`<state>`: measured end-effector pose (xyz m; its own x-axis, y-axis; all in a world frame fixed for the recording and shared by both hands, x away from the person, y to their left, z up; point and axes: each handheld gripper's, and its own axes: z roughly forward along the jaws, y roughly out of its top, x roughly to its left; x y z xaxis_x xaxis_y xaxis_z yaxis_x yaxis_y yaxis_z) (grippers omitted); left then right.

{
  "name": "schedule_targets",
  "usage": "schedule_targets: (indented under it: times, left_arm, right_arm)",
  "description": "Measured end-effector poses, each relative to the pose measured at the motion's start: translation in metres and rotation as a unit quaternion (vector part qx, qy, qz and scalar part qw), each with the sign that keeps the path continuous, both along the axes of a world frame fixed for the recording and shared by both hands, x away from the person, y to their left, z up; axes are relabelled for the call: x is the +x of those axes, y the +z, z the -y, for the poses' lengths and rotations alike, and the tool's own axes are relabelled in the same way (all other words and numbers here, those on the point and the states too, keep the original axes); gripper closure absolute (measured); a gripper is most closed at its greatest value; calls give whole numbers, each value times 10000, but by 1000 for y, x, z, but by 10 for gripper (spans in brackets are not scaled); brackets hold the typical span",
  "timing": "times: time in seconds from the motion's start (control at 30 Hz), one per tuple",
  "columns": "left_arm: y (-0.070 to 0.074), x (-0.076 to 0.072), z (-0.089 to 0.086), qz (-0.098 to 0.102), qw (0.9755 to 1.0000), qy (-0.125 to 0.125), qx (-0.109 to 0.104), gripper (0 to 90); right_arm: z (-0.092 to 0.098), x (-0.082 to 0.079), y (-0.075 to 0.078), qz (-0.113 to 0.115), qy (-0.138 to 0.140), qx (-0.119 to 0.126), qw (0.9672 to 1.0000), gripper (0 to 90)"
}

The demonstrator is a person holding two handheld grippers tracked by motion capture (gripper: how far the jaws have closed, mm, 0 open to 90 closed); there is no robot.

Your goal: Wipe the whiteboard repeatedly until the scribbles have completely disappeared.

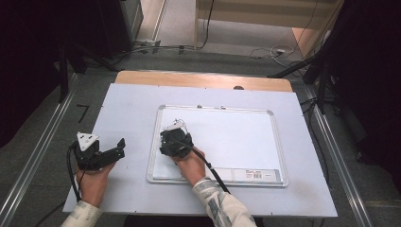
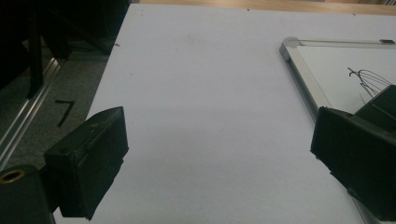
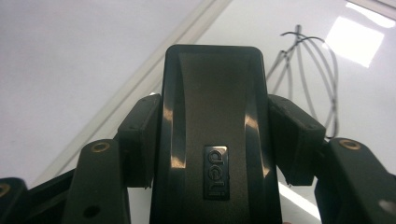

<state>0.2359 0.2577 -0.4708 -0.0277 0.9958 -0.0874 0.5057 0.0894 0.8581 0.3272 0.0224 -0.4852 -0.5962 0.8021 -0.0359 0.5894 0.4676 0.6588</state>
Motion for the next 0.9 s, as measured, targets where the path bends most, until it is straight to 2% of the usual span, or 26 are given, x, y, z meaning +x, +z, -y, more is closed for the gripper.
schedule_targets:
  times: [0.33, 0.63, 0.73, 0.9]
  left_arm:
    - [0, -1, -2, -3, 10000, 29, 5, 45]
    - [-1, 0, -1, -6, 10000, 41, -13, 45]
    - [-1, 1, -1, -21, 10000, 33, 9, 45]
    - [-2, 3, 1, -43, 10000, 22, 34, 45]
  right_arm:
    - [25, 23, 2, -6, -350, -53, 9994, 384]
    - [69, 43, 3, -33, -885, -3, 9961, 383]
    - [72, 43, 3, -31, -916, -2, 9958, 383]
    - [66, 39, 3, 2, -942, -38, 9955, 383]
